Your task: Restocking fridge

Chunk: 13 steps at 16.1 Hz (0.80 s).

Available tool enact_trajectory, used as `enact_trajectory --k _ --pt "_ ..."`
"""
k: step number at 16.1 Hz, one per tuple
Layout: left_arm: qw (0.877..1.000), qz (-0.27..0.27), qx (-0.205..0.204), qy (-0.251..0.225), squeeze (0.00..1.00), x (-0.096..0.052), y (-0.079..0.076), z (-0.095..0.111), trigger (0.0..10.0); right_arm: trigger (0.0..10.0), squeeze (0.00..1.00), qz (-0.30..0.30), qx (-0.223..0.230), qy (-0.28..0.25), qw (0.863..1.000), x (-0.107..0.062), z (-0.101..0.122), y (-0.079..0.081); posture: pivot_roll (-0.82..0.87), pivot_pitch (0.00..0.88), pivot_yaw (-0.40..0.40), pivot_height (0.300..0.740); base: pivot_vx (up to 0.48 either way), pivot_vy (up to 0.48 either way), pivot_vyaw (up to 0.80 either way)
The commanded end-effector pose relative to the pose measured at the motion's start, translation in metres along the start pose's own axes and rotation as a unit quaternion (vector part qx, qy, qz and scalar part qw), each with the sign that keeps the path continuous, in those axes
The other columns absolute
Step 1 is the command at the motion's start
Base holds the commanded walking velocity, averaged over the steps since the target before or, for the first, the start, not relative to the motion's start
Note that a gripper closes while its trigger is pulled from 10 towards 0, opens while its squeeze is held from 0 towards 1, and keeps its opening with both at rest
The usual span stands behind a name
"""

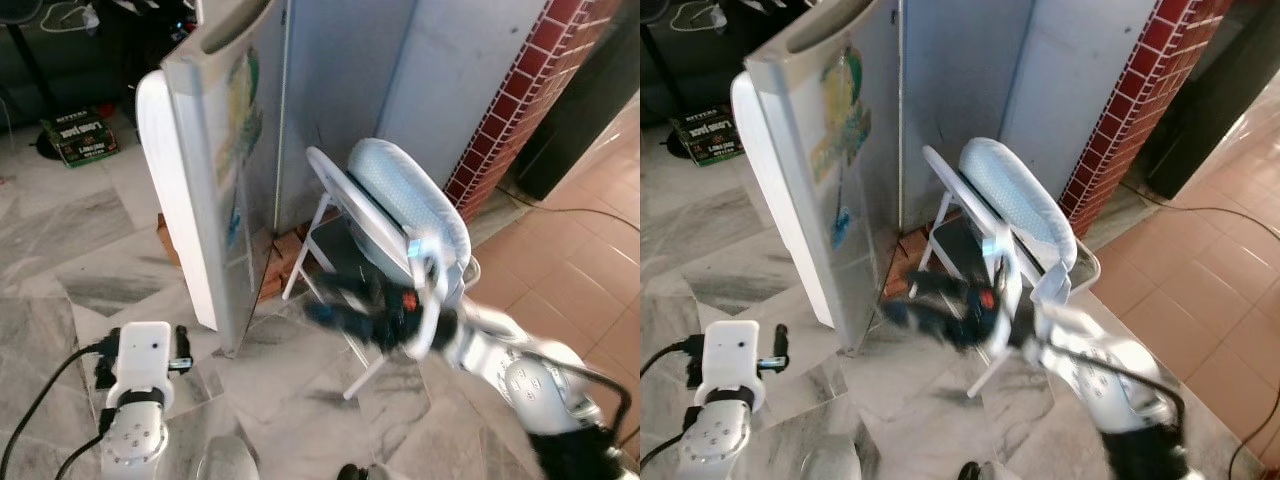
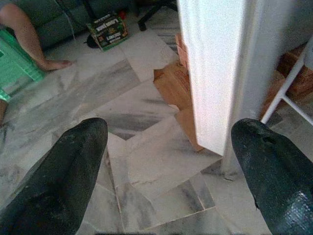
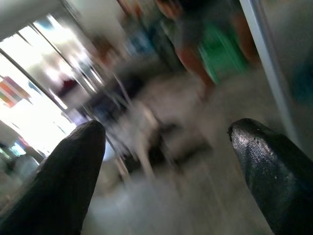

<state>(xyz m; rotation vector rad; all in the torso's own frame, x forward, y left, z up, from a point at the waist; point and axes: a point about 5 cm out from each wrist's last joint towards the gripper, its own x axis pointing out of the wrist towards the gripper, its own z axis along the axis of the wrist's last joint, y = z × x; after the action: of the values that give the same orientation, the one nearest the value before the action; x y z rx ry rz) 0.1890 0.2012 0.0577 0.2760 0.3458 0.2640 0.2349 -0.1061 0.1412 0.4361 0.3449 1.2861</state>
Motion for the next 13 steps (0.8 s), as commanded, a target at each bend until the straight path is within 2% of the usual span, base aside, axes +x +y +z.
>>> enact_trajectory --k 1,2,4,6,7,8,9,10,11,13 --pt "1.000 0.011 0.004 0.002 0.00 0.001 0.001 -0.002 10.0 10.0 0.00 -0.122 -0.056 0.064 0.989 -0.002 -0.016 -0.029 0.26 0.055 -0.061 0.740 0.000 0.000 0.00" --pt "1.000 0.021 0.002 0.004 0.00 0.001 0.003 -0.003 10.0 10.0 0.00 -0.235 -0.131 0.093 0.959 -0.003 -0.018 -0.057 0.26 0.055 -0.061 0.740 0.000 0.000 0.00" --pt "1.000 0.020 0.005 0.004 0.00 0.002 0.003 -0.002 10.0 10.0 0.00 -0.340 -0.159 0.062 0.925 0.001 0.002 -0.084 0.26 0.055 -0.057 0.740 0.000 0.000 0.00" --pt "1.000 0.015 0.006 0.004 0.00 0.003 0.002 -0.002 10.0 10.0 0.00 -0.384 -0.201 0.040 0.900 0.020 0.021 -0.094 0.26 0.054 -0.056 0.740 0.000 0.000 0.00" --pt "1.000 0.012 0.007 0.003 0.00 0.004 0.001 -0.001 10.0 10.0 0.00 -0.399 -0.214 0.004 0.892 0.044 0.036 -0.096 0.26 0.052 -0.056 0.740 0.000 0.000 0.00" --pt "1.000 0.012 0.006 0.003 0.00 0.005 0.001 -0.001 10.0 10.0 0.00 -0.390 -0.219 -0.021 0.894 0.062 0.044 -0.092 0.27 0.051 -0.060 0.740 0.000 0.000 0.00" --pt "1.000 0.012 0.004 0.003 0.00 0.004 0.000 -0.001 10.0 10.0 0.00 -0.348 -0.169 -0.070 0.919 0.086 0.052 -0.081 0.28 0.051 -0.062 0.740 0.000 0.000 0.00" --pt "1.000 0.012 0.004 0.003 0.00 0.004 0.000 -0.001 10.0 10.0 0.00 -0.336 -0.152 -0.084 0.926 0.091 0.054 -0.078 0.28 0.051 -0.062 0.740 0.000 0.000 0.00" --pt "1.000 0.012 0.003 0.003 0.00 0.004 0.000 -0.002 10.0 10.0 0.00 -0.302 -0.132 -0.113 0.937 0.103 0.060 -0.068 0.28 0.050 -0.065 0.740 0.000 0.000 0.00" --pt "1.000 0.006 0.001 0.001 0.00 0.005 -0.001 -0.001 10.0 10.0 0.00 -0.199 -0.074 -0.171 0.962 0.124 0.068 -0.039 0.27 0.048 -0.063 0.740 0.000 0.000 0.00"
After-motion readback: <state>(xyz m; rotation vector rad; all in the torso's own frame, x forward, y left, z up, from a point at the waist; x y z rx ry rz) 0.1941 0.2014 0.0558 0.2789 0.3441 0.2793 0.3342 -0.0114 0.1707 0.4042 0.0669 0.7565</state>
